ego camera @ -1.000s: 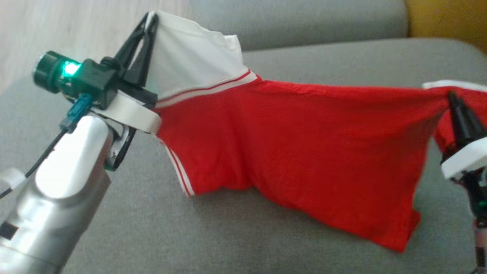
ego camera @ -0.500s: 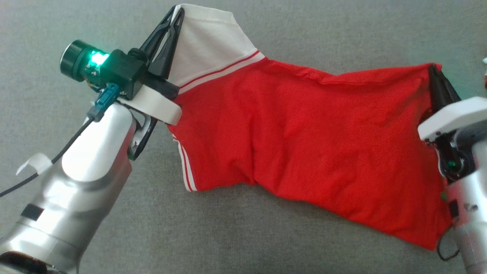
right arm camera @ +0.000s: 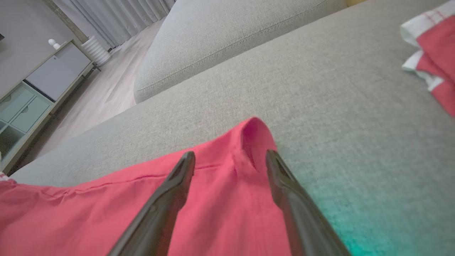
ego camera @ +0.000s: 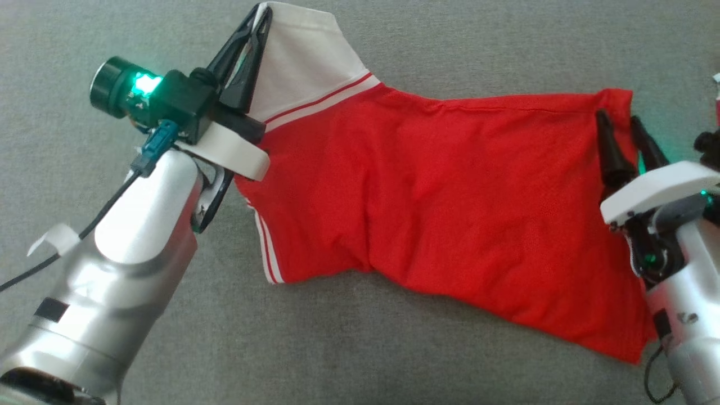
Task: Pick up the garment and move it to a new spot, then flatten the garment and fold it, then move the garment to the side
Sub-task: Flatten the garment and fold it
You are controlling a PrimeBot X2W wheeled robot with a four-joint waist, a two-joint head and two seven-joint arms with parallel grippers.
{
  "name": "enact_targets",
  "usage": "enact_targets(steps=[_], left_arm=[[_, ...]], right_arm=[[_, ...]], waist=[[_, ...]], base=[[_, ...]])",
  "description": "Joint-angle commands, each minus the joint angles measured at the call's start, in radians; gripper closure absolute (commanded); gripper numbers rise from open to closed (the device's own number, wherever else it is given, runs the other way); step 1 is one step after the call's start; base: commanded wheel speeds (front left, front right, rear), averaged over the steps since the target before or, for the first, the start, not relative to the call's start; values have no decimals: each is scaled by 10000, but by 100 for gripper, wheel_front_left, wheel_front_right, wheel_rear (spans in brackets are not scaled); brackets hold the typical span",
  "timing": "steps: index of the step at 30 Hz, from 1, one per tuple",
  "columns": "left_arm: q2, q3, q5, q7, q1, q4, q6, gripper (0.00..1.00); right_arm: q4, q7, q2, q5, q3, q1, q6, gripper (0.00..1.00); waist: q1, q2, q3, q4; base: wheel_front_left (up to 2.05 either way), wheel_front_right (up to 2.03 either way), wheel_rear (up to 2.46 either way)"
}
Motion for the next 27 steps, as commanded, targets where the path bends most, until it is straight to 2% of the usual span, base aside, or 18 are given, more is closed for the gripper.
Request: enact_targets(steps=[1, 8, 10, 12, 13, 15, 17, 19, 20, 27], left_arm=[[356, 452, 92, -86, -362, -239, 38, 100], [343, 636, 171, -89, -282, -448, 41, 100], [324, 656, 204, -89, -262, -460, 24, 100], [302, 673, 233, -90, -244, -460, 2, 100], [292, 684, 245, -90, -239, -459, -8, 100], [273, 707, 271, -90, -233, -454, -25, 100], [258, 734, 297, -90, -224, -450, -33, 100], [245, 764, 318, -90, -219, -442, -43, 100], [237, 781, 327, -90, -216, -435, -46, 100], [188, 963, 380, -91, -158, -418, -59, 100]], right_arm=[[-316, -138, -214, 119, 203, 56, -9, 0], [-164, -187, -494, 524, 589, -202, -9, 2], [-92, -206, -568, 564, 720, -283, -9, 16], [-12, -249, -653, 573, 847, -364, -9, 36], [34, -277, -689, 586, 896, -404, -9, 38], [120, -326, -748, 609, 989, -490, -9, 51], [216, -359, -806, 630, 1079, -577, -9, 60], [314, -384, -859, 639, 1176, -651, -9, 82], [379, -385, -879, 644, 1212, -677, -9, 100], [738, -380, -1046, 654, 1312, -674, -9, 100]], waist=[[0, 0, 1, -29], [0, 0, 68, 11], [0, 0, 76, 57], [0, 0, 82, 108], [0, 0, 85, 133], [0, 0, 90, 173], [0, 0, 83, 199], [0, 0, 70, 218], [0, 0, 58, 226], [0, 0, -146, 226]], base=[[0, 0, 0], [0, 0, 0], [0, 0, 0], [0, 0, 0], [0, 0, 0], [0, 0, 0], [0, 0, 0], [0, 0, 0], [0, 0, 0], [0, 0, 0]])
